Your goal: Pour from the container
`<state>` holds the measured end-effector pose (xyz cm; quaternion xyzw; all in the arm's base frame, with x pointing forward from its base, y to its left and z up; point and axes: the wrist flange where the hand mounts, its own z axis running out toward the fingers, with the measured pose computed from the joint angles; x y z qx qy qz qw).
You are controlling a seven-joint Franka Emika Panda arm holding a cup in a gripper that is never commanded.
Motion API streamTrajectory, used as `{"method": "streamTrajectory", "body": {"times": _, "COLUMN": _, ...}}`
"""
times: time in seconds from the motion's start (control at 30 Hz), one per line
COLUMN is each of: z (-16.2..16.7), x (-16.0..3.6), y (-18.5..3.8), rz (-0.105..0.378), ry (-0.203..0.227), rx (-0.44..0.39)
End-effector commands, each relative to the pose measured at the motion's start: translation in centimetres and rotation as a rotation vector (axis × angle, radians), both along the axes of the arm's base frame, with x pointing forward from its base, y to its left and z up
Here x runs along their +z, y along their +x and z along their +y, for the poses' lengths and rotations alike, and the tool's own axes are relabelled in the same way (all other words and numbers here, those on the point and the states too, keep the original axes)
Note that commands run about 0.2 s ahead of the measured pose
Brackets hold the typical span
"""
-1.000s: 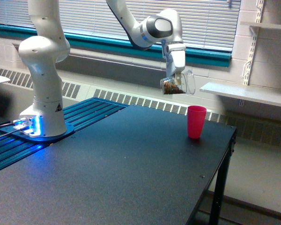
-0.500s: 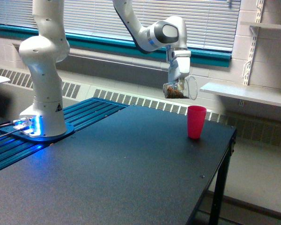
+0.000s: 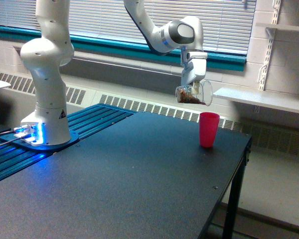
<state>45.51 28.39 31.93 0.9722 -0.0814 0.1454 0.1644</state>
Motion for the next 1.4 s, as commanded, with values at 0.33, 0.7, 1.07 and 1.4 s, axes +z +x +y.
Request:
{"method": "streamTrajectory", "body": {"times": 0.33, "z": 2.3, "x": -2.2, "y": -0.1, "rz": 0.065, "ry": -0.051, "rx": 0.07}}
{"method": "streamTrajectory", "body": {"times": 0.7, "z": 2.3, "x": -2.4, "y": 0.3, "rz": 0.079, "ry": -0.072, "rx": 0.07}}
{"method": "streamTrajectory", "body": {"times": 1.07, "z": 2.5, "x": -2.3, "y": 0.7, "rz": 0.097, "ry": -0.096, "rx": 0.078}}
{"method": "streamTrajectory", "body": {"times": 1.4, "z": 3.1, "x": -3.4, "y": 0.7, "rz": 0.134, "ry": -0.119, "rx": 0.094}}
